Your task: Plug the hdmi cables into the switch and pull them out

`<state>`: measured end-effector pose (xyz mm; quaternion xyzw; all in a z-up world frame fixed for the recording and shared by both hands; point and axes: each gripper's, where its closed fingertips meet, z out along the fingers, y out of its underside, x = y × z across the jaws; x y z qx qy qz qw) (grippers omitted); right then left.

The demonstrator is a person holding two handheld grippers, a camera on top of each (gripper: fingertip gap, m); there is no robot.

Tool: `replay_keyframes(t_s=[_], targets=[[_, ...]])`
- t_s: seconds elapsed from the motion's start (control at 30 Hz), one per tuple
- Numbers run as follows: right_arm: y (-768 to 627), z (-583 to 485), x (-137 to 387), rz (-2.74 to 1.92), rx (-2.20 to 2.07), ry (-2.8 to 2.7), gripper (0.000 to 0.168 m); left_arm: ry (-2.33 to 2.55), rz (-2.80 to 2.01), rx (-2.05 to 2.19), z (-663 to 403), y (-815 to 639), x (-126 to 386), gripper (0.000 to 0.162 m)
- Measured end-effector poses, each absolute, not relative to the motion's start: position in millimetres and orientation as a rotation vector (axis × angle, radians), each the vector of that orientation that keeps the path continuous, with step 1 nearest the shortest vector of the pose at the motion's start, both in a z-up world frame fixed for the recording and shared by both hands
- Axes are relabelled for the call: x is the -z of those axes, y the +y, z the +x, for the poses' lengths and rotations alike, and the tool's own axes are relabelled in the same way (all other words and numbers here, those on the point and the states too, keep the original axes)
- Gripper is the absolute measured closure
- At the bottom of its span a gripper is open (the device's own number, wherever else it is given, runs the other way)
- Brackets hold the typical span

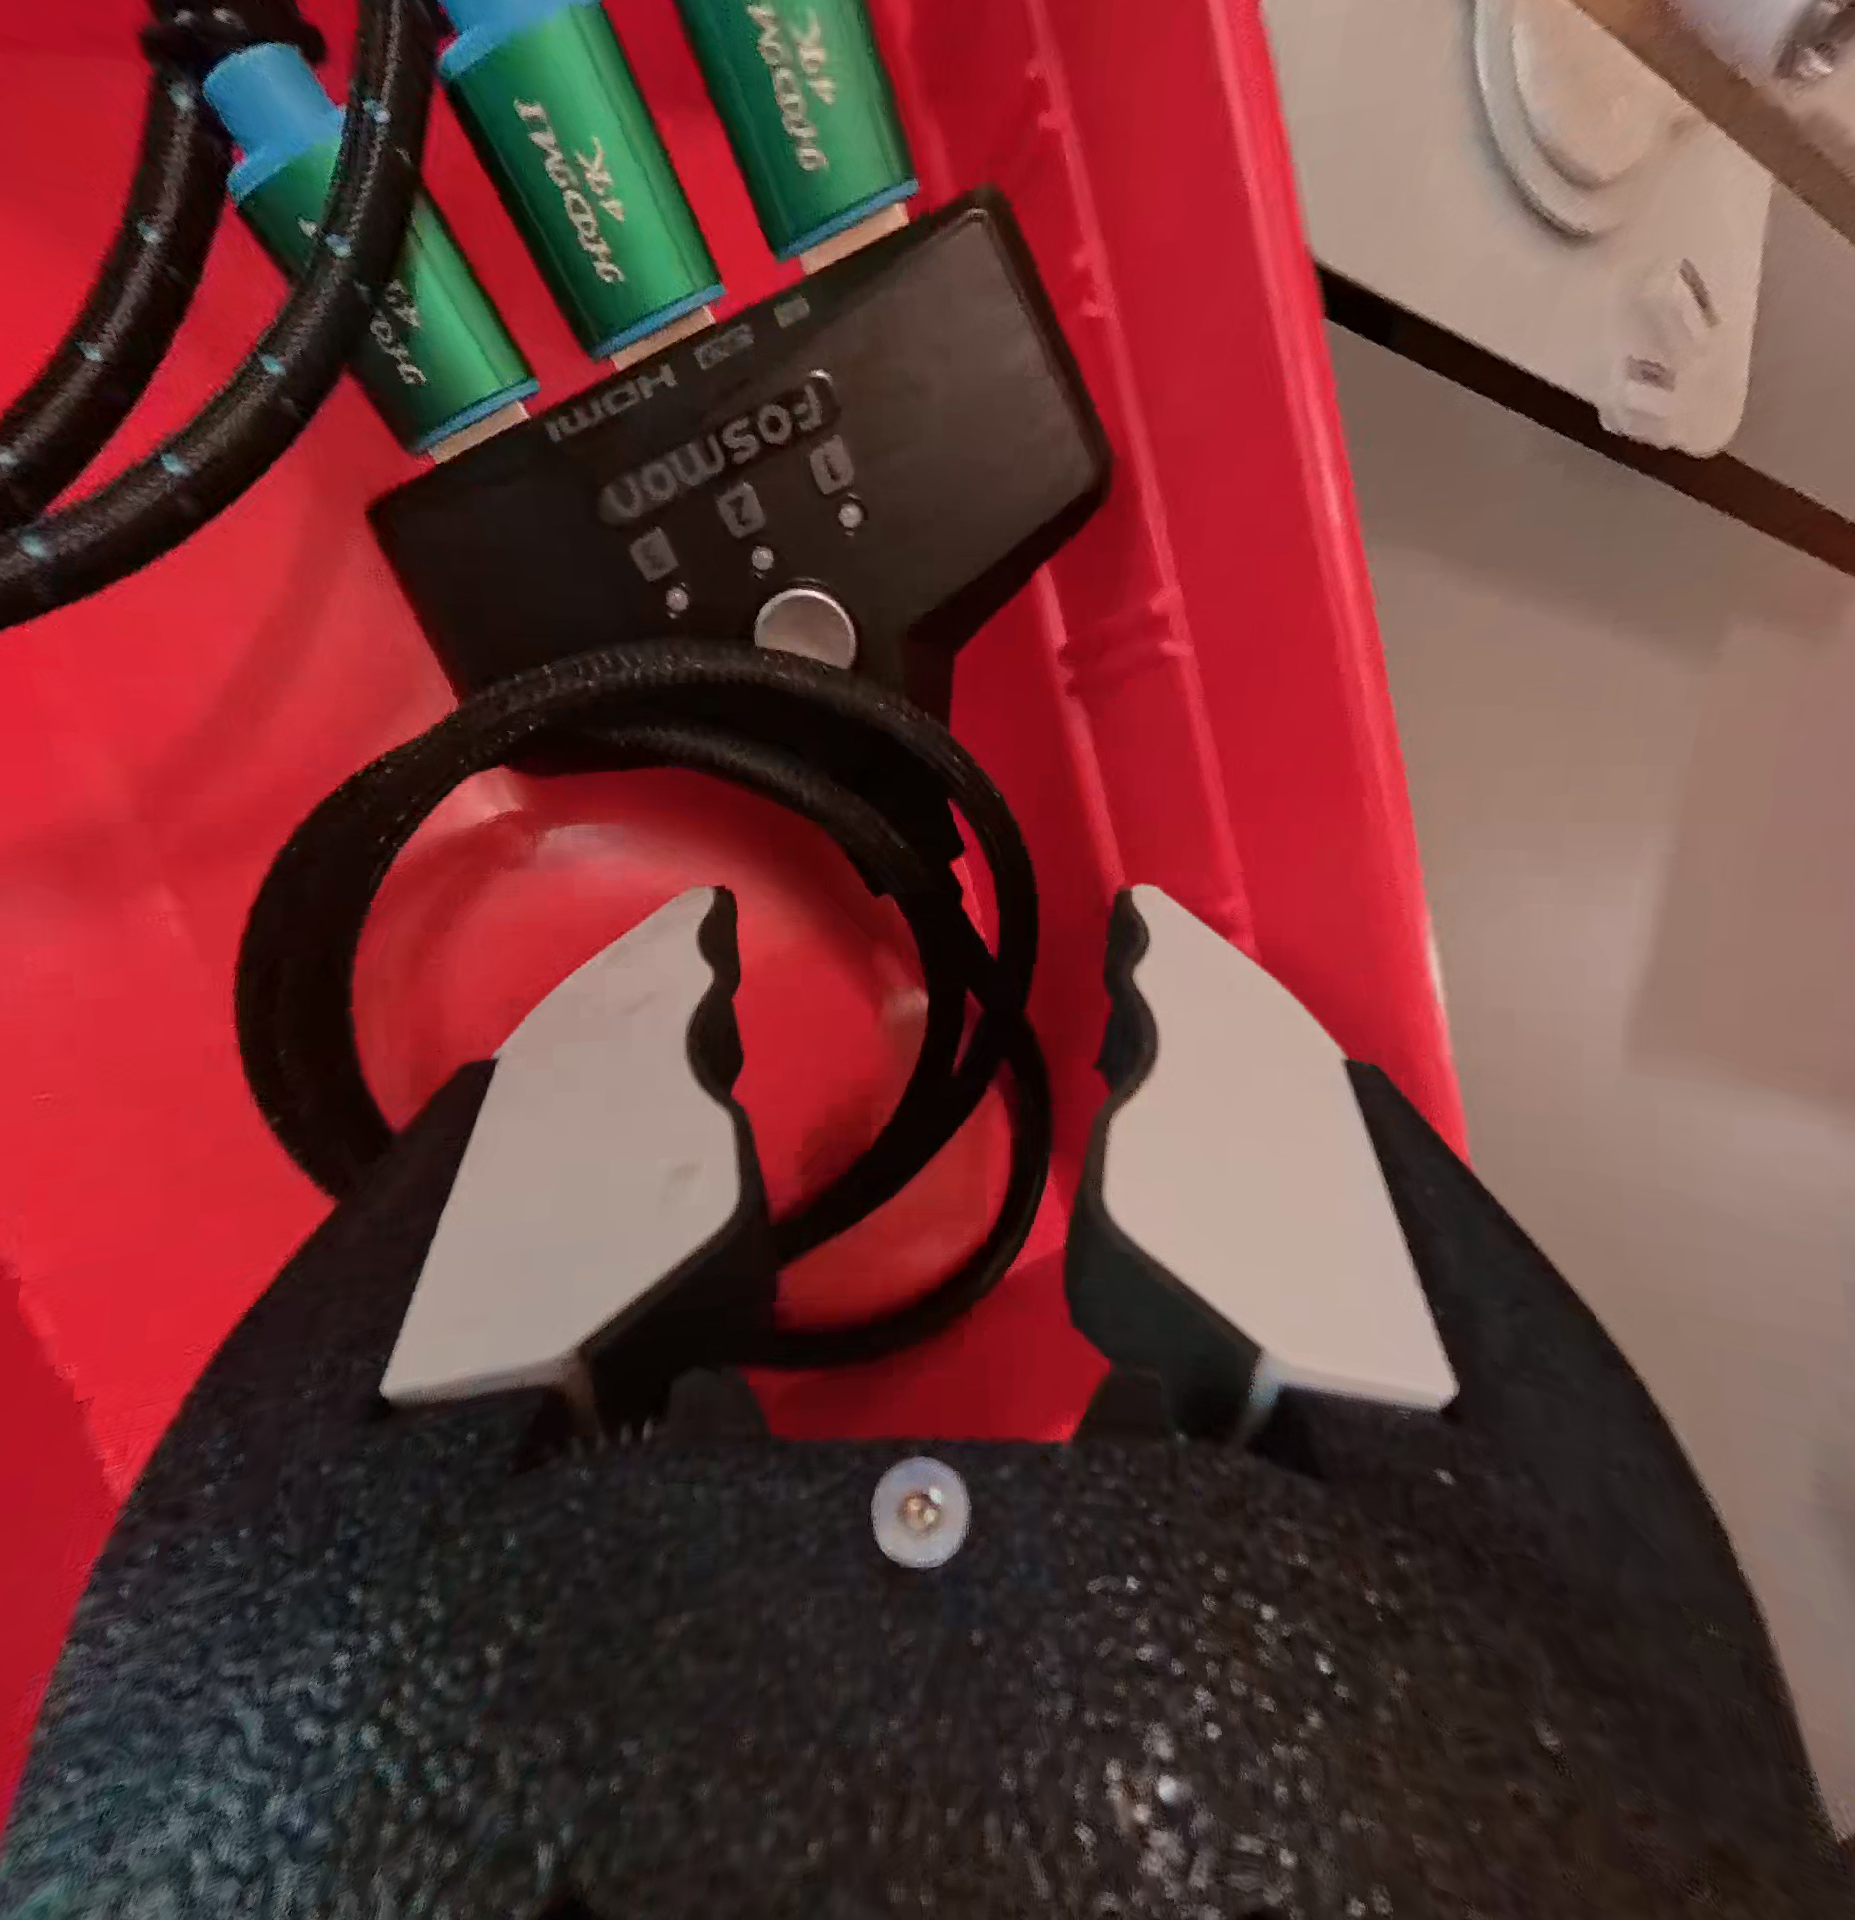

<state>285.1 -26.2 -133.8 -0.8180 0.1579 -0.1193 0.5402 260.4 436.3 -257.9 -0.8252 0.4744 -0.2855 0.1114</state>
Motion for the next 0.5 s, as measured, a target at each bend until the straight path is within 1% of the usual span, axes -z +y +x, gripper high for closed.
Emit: replay_keyframes(t_s=[0.17, 0.2, 0.23, 0.4, 0.5], targets=[[-34, 278, 144, -1.968, 0.288, 0.369, 0.098, 1.254, -2.478, 0.799, 271, 449, 281, 0.098], [-35, 277, 146, -1.967, 0.280, 0.373, 0.098, 1.263, -2.488, 0.808, 272, 447, 283, 0.105], [-35, 278, 149, -1.966, 0.271, 0.381, 0.098, 1.282, -2.481, 0.841, 274, 444, 282, 0.126], [-31, 273, 152, -1.950, 0.262, 0.383, 0.098, 1.374, -2.374, 0.779, 272, 443, 275, 0.134], [-27, 271, 153, -1.965, 0.274, 0.359, 0.098, 1.365, -2.299, 0.819, 267, 443, 257, 0.136]])
